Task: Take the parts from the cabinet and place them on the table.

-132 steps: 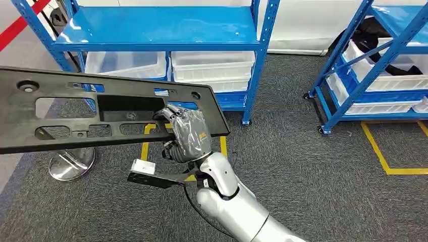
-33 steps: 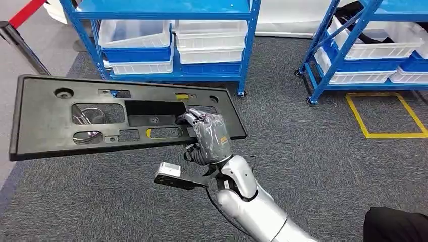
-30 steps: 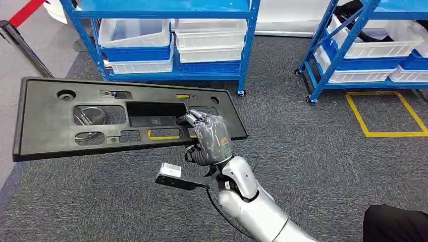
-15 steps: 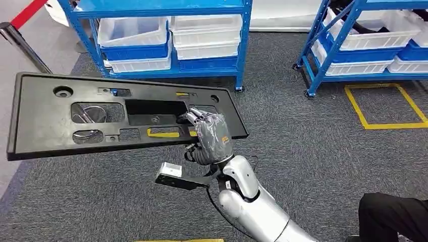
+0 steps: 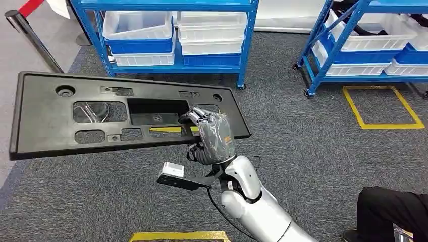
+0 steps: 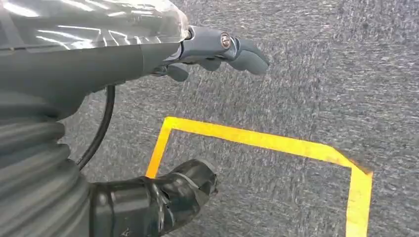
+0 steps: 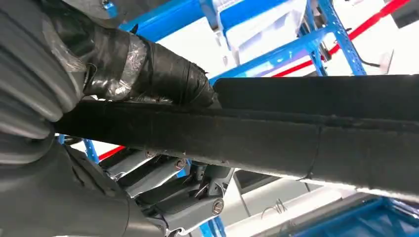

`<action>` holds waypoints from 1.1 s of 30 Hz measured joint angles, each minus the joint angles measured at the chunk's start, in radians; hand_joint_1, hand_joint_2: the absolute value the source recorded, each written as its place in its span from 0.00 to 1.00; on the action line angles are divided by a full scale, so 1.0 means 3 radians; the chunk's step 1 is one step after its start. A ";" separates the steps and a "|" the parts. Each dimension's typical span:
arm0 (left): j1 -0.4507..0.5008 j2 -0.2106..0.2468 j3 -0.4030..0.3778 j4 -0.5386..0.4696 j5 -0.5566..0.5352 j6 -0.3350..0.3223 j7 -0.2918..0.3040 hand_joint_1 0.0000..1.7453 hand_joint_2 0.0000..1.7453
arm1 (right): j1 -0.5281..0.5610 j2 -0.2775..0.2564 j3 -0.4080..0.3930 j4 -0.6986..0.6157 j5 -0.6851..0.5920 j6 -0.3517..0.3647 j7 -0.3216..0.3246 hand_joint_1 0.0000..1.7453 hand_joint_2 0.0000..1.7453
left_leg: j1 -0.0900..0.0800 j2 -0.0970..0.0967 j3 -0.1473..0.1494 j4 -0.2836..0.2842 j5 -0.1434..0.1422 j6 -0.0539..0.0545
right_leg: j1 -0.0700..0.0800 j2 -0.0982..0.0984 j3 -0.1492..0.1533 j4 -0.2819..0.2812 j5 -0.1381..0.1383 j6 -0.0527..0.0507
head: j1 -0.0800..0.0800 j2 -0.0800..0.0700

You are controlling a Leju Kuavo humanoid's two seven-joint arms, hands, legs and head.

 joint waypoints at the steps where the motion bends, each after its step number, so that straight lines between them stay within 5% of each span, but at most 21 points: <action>1: 0.0000 -0.0004 0.0000 0.0000 0.0000 0.0000 0.0000 0.00 1.00 | -0.0004 0.0000 -0.0001 -0.0013 0.0000 0.0000 0.0000 1.00 1.00 | 0.0008 0.0001 -0.0005 0.0000 0.0009 -0.0007 | 0.0021 0.0001 0.0126 -0.0245 0.0000 -0.0046 | -0.0001 0.0000; 5: -0.0002 -0.0012 0.0000 0.0000 -0.0003 -0.0001 0.0000 0.00 1.00 | -0.0002 -0.0004 -0.0010 -0.0027 0.0006 -0.0001 0.0010 1.00 1.00 | 0.0011 0.0009 -0.0029 -0.0018 0.0064 -0.0091 | 0.0053 -0.0001 0.0114 -0.0286 0.0046 -0.0074 | 0.0011 0.0000; 6: -0.0002 -0.0002 0.0000 0.0000 -0.0004 -0.0001 0.0002 0.00 1.00 | -0.0002 -0.0004 -0.0014 -0.0033 0.0010 -0.0003 0.0011 1.00 1.00 | -0.0008 0.0008 -0.0041 -0.0010 0.0060 -0.0112 | -0.0004 -0.0008 0.0126 -0.0360 0.0098 -0.0093 | 0.0009 0.0000; 8: 0.0002 -0.0001 0.0000 0.0001 -0.0008 -0.0001 0.0018 0.00 1.00 | -0.0010 -0.0004 -0.0014 -0.0042 0.0010 -0.0001 0.0011 1.00 1.00 | 0.0004 -0.0004 -0.0137 0.0209 -0.0175 -0.0125 | -0.0008 -0.0027 0.0100 -0.0384 0.0150 -0.0131 | 0.0001 0.0000; 10: 0.0001 0.0008 0.0000 0.0000 -0.0010 -0.0001 0.0047 0.00 1.00 | 0.0000 -0.0006 -0.0015 -0.0046 0.0010 0.0000 0.0011 1.00 1.00 | 0.0016 -0.0004 -0.0308 0.0698 -0.0454 -0.0155 | -0.0003 -0.0028 0.0052 -0.0378 0.0176 -0.0131 | 0.0003 0.0000; 12: 0.0001 0.0019 0.0000 0.0000 -0.0011 0.0000 0.0073 0.00 1.00 | 0.0014 -0.0015 -0.0015 -0.0046 0.0010 0.0008 0.0011 1.00 1.00 | 0.0020 -0.0003 -0.0363 0.0949 -0.0534 -0.0179 | -0.0006 -0.0029 -0.0008 -0.0354 0.0203 -0.0121 | 0.0001 0.0000; 13: 0.0002 0.0024 0.0000 0.0000 -0.0011 0.0000 0.0081 0.00 1.00 | 0.0018 -0.0018 -0.0015 -0.0046 0.0010 0.0010 0.0013 1.00 1.00 | 0.0024 -0.0003 -0.0277 0.0840 -0.0463 -0.0185 | -0.0011 -0.0028 -0.0037 -0.0332 0.0211 -0.0111 | 0.0003 0.0000; 15: 0.0000 0.0034 0.0000 0.0000 -0.0006 0.0001 0.0103 0.00 1.00 | 0.0017 -0.0028 -0.0017 -0.0052 0.0010 0.0025 0.0015 1.00 1.00 | 0.0035 -0.0002 0.0061 0.0304 -0.0232 -0.0194 | -0.0023 -0.0025 -0.0091 -0.0276 0.0217 -0.0100 | 0.0001 0.0000; 16: -0.0009 0.0033 0.0000 0.0000 0.0000 0.0014 0.0104 0.00 1.00 | 0.0017 -0.0033 -0.0023 -0.0069 0.0009 0.0029 0.0015 1.00 1.00 | 0.0044 -0.0003 0.0195 0.0019 -0.0225 -0.0193 | -0.0019 -0.0027 -0.0124 -0.0236 0.0217 -0.0083 | 0.0003 0.0000; 17: -0.0013 0.0028 0.0000 0.0000 0.0000 0.0029 0.0107 0.00 1.00 | 0.0016 -0.0039 -0.0036 -0.0082 0.0003 0.0029 0.0015 1.00 1.00 | 0.0010 -0.0013 0.0204 0.0007 -0.0219 -0.0169 | 0.0008 -0.0025 -0.0157 -0.0209 0.0223 -0.0061 | -0.0001 0.0000; 21: -0.0005 0.0005 0.0001 0.0000 0.0001 0.0075 0.0125 0.00 1.00 | 0.0023 -0.0065 -0.0053 -0.0101 -0.0025 0.0033 0.0010 1.00 1.00 | 0.0020 -0.0021 0.0155 0.0012 -0.0154 -0.0069 | 0.0008 -0.0022 -0.0178 -0.0226 0.0286 0.0015 | 0.0008 0.0000; 22: -0.0008 -0.0009 0.0001 0.0000 0.0000 0.0076 0.0131 0.00 1.00 | 0.0024 -0.0075 -0.0060 -0.0102 -0.0032 0.0034 0.0009 1.00 1.00 | 0.0029 -0.0001 0.0145 0.0003 -0.0127 -0.0030 | -0.0015 -0.0011 -0.0199 -0.0176 0.0212 0.0038 | 0.0005 0.0000; 24: -0.0016 -0.0010 0.0001 0.0001 0.0000 0.0084 0.0137 0.00 1.00 | 0.0025 -0.0090 -0.0069 -0.0102 -0.0038 0.0038 0.0008 1.00 1.00 | 0.0026 0.0000 0.0102 0.0004 -0.0095 0.0017 | -0.0018 -0.0008 -0.0334 0.0180 -0.0084 0.0066 | 0.0008 0.0000; 26: -0.0013 -0.0015 0.0001 0.0001 -0.0003 0.0085 0.0126 0.00 1.00 | 0.0041 -0.0108 -0.0072 -0.0102 -0.0045 0.0042 0.0008 1.00 1.00 | 0.0019 0.0002 0.0051 0.0007 -0.0060 0.0023 | -0.0023 -0.0008 -0.0513 0.0686 -0.0332 0.0085 | 0.0008 0.0000; 27: -0.0010 -0.0014 0.0001 0.0001 -0.0011 0.0084 0.0111 0.00 1.00 | 0.0055 -0.0118 -0.0074 -0.0101 -0.0045 0.0042 0.0008 1.00 1.00 | 0.0018 0.0002 0.0028 0.0008 -0.0043 0.0020 | -0.0025 -0.0008 -0.0531 0.0802 -0.0357 0.0084 | 0.0008 0.0000; 28: -0.0010 -0.0014 0.0001 0.0001 -0.0013 0.0083 0.0103 0.00 1.00 | 0.0067 -0.0125 -0.0074 -0.0101 -0.0046 0.0042 0.0008 1.00 1.00 | 0.0017 0.0001 0.0014 0.0008 -0.0032 0.0019 | -0.0024 -0.0008 -0.0479 0.0751 -0.0315 0.0079 | 0.0009 0.0000; 31: -0.0011 -0.0022 0.0001 0.0001 -0.0034 0.0074 0.0099 0.00 1.00 | 0.0068 -0.0137 -0.0083 -0.0102 -0.0046 0.0039 0.0008 1.00 1.00 | 0.0011 -0.0007 -0.0008 0.0009 0.0001 -0.0009 | -0.0008 -0.0003 0.0084 -0.0122 0.0034 0.0005 | 0.0009 0.0000; 32: -0.0010 -0.0040 0.0000 0.0001 -0.0046 0.0066 0.0098 0.00 1.00 | 0.0067 -0.0137 -0.0089 -0.0103 -0.0046 0.0039 0.0003 1.00 1.00 | 0.0014 -0.0005 -0.0023 0.0010 0.0014 -0.0027 | 0.0013 0.0001 0.0155 -0.0267 -0.0017 -0.0028 | 0.0006 0.0000; 33: -0.0014 -0.0034 0.0000 0.0001 -0.0053 0.0051 0.0092 0.00 1.00 | 0.0068 -0.0139 -0.0094 -0.0104 -0.0046 0.0038 0.0001 1.00 1.00 | 0.0000 -0.0006 -0.0036 0.0021 0.0025 -0.0046 | 0.0023 -0.0002 0.0140 -0.0287 0.0019 -0.0026 | 0.0004 0.0000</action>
